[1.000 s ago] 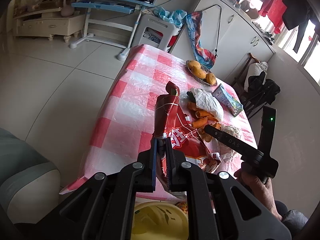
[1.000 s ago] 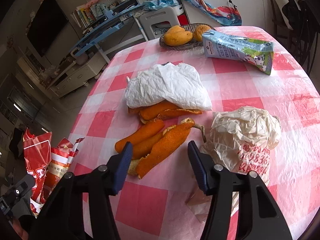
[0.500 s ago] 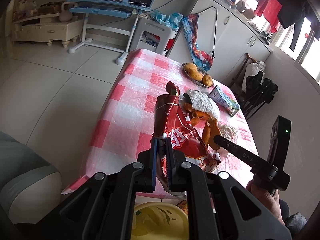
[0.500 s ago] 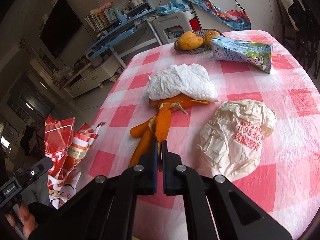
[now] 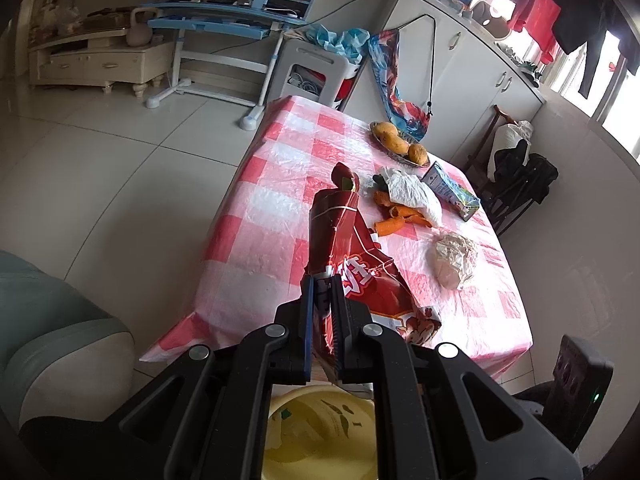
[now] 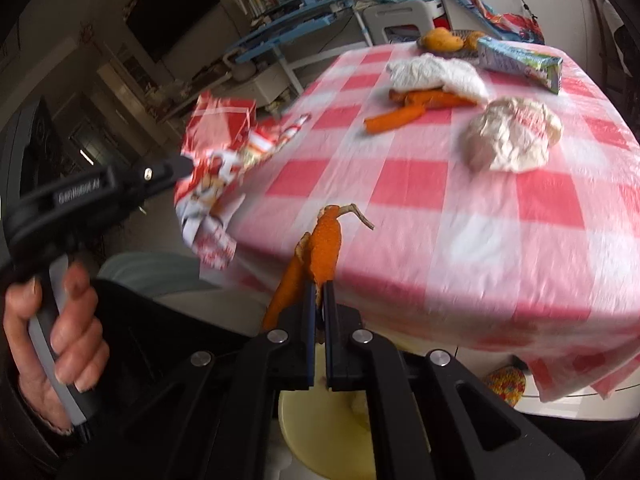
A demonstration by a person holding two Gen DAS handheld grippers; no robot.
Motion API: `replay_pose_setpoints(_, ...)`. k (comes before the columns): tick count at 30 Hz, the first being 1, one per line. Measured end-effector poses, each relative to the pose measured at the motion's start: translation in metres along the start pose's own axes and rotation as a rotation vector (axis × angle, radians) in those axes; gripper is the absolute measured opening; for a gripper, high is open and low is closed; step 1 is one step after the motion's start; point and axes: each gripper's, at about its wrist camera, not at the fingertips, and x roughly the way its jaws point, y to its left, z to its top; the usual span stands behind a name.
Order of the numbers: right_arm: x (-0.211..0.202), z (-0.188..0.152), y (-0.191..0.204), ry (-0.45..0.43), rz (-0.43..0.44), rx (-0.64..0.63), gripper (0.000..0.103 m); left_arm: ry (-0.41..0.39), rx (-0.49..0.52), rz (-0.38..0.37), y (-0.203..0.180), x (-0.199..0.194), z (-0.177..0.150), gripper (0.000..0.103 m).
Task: Collect trash
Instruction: 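Carry wrapper and peel over the yellow basin and open both tools to drop them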
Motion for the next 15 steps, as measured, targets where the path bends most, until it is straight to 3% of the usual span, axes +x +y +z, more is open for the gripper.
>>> replay_pose_setpoints(5, 0.020, -0.028, 0.012, 0.132, -0.035, -0.045, 0.007, 0.005, 0.008, 0.005, 0.002, -0.010, -0.016, 0.008)
replay_pose_setpoints(6, 0.018, -0.028, 0.014, 0.117, -0.050, -0.053, 0.016, 0.007, 0.014, 0.007, 0.001, -0.011, -0.019, 0.008)
replay_pose_setpoints(7, 0.013, -0.026, 0.014, 0.089, -0.060, -0.052, 0.031, 0.009, 0.021, 0.008, 0.000, -0.013, -0.022, 0.008)
replay_pose_setpoints(9, -0.001, -0.023, 0.010, 0.011, -0.081, -0.027, 0.047, 0.018, 0.040, 0.011, -0.003, -0.015, -0.029, 0.008)
replay_pose_setpoints(11, -0.016, -0.024, 0.002, -0.067, -0.088, 0.015, 0.049, 0.034, 0.064, 0.015, -0.008, -0.016, -0.038, 0.008)
replay_pose_setpoints(13, -0.031, -0.020, -0.008, -0.157, -0.081, 0.070, 0.058, 0.068, 0.102, 0.025, -0.016, -0.014, -0.050, 0.008)
replay_pose_setpoints(15, -0.042, -0.017, -0.015, -0.236, -0.087, 0.111, 0.061, 0.134, 0.170, 0.047, -0.026, -0.007, -0.065, 0.008)
